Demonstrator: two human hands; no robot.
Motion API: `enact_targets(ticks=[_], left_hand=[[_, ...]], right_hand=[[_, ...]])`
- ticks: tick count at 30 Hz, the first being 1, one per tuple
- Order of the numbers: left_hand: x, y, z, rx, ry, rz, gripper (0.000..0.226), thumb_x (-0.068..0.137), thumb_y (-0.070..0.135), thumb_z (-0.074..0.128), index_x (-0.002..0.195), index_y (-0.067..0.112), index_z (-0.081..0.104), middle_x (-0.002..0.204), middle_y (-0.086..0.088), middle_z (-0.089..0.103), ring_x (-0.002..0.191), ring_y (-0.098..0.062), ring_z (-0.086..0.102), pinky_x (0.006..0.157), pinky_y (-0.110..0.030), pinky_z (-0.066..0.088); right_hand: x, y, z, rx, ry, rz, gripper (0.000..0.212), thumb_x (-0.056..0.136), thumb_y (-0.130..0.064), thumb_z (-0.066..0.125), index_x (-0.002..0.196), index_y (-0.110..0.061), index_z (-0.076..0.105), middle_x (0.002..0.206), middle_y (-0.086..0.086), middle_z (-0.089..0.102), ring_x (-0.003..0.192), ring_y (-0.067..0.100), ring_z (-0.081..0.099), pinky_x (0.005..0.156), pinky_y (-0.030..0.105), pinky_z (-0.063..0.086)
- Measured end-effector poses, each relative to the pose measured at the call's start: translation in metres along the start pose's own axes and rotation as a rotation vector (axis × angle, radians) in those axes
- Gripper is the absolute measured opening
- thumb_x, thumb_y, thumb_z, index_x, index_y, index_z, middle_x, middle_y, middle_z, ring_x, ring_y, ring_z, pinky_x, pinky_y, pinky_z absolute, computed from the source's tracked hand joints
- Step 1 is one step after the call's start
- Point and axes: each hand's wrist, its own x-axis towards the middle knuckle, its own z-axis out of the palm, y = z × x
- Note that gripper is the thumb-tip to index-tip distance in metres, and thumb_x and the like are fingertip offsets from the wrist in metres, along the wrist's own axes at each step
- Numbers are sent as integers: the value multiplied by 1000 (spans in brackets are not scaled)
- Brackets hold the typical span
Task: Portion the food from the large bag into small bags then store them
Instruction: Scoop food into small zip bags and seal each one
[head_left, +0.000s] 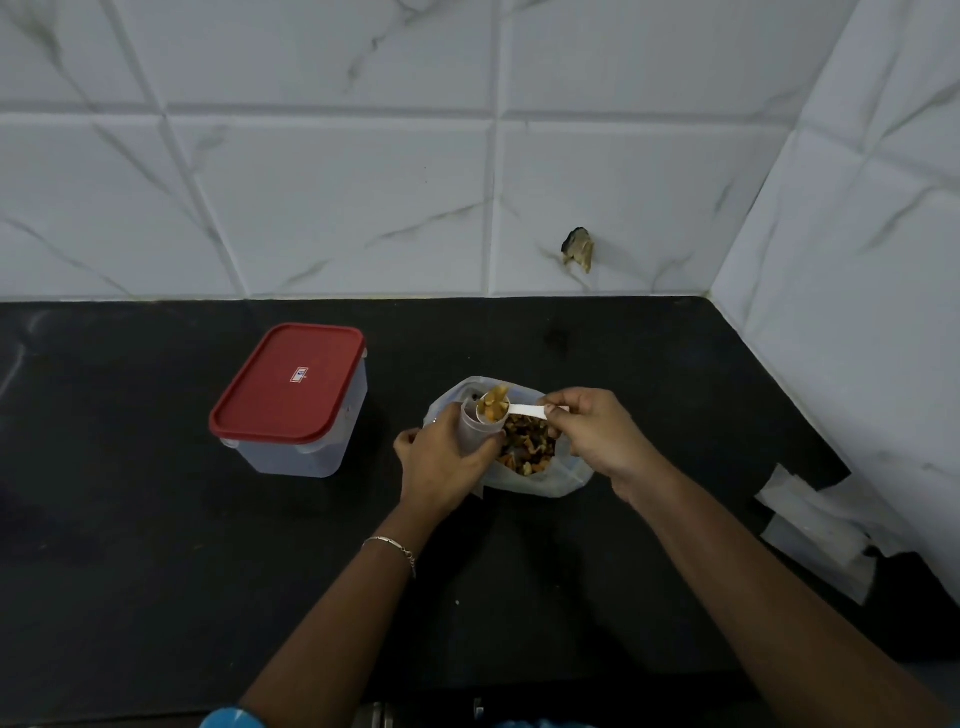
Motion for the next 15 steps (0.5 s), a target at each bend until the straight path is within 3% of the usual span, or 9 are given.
enact_targets(ticks=[2,5,9,12,15], left_hand=[[0,1,0,-4,11,-3,25,87,48,61,108,40,50,100,21,58,101,1,47,111,-41,16],[0,2,2,-12,46,-3,22,86,49,61,104,40,52,95,22,60,100,2,49,113,-45,18],[0,6,3,-24,90,4,21,86,47,62,103,41,52,91,25,58,100,3,51,113,-48,20],[1,5,3,-36,99,5,22,86,47,62,105,43,52,91,28,56,101,4,50,113,-49,20],[1,2,3,-37,101,-6,24,86,49,62,107,44,51,92,29,56,102,5,49,113,-49,20]], right_hand=[[-3,-2,3,-214,53,-121,23,99,-23,50,115,-23,67,90,-4,67,82,14,65,72,35,55],[-11,-7,10,-529,188,-327,24,100,-27,47,116,-29,64,93,-12,64,76,6,59,59,24,45],[-20,-12,16,-796,326,-550,28,99,-23,45,122,-29,59,105,-7,62,85,10,60,61,23,39],[-22,-9,18,-883,326,-670,31,90,-22,60,121,-25,62,99,-2,62,77,15,59,56,24,33],[-19,-2,17,-944,323,-759,41,72,-19,80,111,-20,67,91,1,62,66,17,60,49,25,41]])
